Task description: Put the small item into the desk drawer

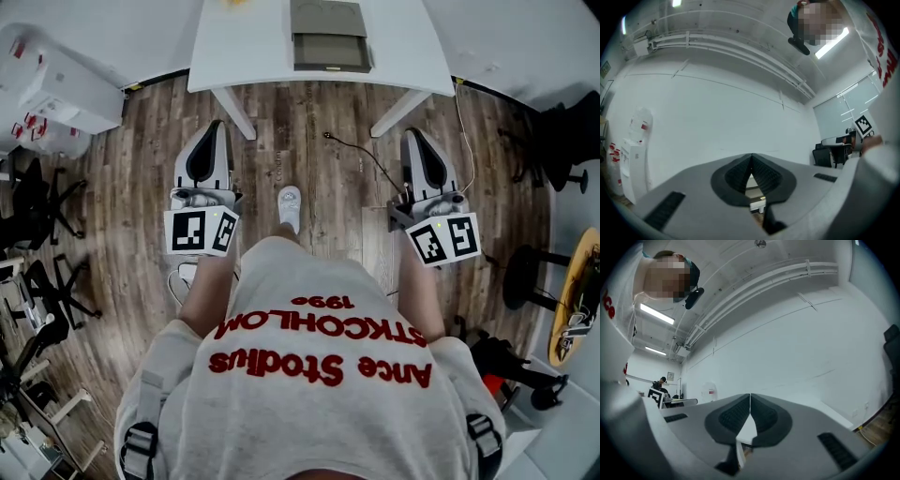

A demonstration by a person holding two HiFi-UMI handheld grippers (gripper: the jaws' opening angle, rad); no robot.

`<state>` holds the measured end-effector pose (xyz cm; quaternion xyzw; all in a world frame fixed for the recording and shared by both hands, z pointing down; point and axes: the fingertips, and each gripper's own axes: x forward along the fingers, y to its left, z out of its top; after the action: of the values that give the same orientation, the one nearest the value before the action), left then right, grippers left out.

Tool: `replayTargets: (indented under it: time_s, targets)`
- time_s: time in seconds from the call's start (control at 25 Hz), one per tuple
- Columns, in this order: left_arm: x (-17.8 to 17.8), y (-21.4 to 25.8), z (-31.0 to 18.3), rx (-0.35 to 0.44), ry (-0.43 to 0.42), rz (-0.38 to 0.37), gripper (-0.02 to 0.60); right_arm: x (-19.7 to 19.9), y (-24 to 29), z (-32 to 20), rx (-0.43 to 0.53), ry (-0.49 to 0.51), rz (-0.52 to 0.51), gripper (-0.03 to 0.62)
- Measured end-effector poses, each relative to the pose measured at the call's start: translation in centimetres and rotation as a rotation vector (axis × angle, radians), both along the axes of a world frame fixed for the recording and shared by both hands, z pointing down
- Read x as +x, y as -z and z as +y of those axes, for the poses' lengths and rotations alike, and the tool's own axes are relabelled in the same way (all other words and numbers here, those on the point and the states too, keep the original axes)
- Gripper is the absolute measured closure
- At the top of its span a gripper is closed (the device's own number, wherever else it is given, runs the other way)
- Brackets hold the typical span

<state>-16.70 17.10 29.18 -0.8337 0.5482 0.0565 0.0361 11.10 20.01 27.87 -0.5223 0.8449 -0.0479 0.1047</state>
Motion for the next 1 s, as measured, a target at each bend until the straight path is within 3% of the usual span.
replayTargets:
  time_s: [0.44, 1.0]
  targets:
    - [-0.3, 0.2, -12.3, 0.008, -0.068, -0.006, 0.575, -0.5, 0.9, -10.0, -0.008, -0.055, 0.014, 0.588]
    - [-0.5, -0.7, -19.3, -0.025, -0.103, 0.001, 0.575, 0.0, -0.9, -16.1, -0.06, -0.098, 0.012, 0.588]
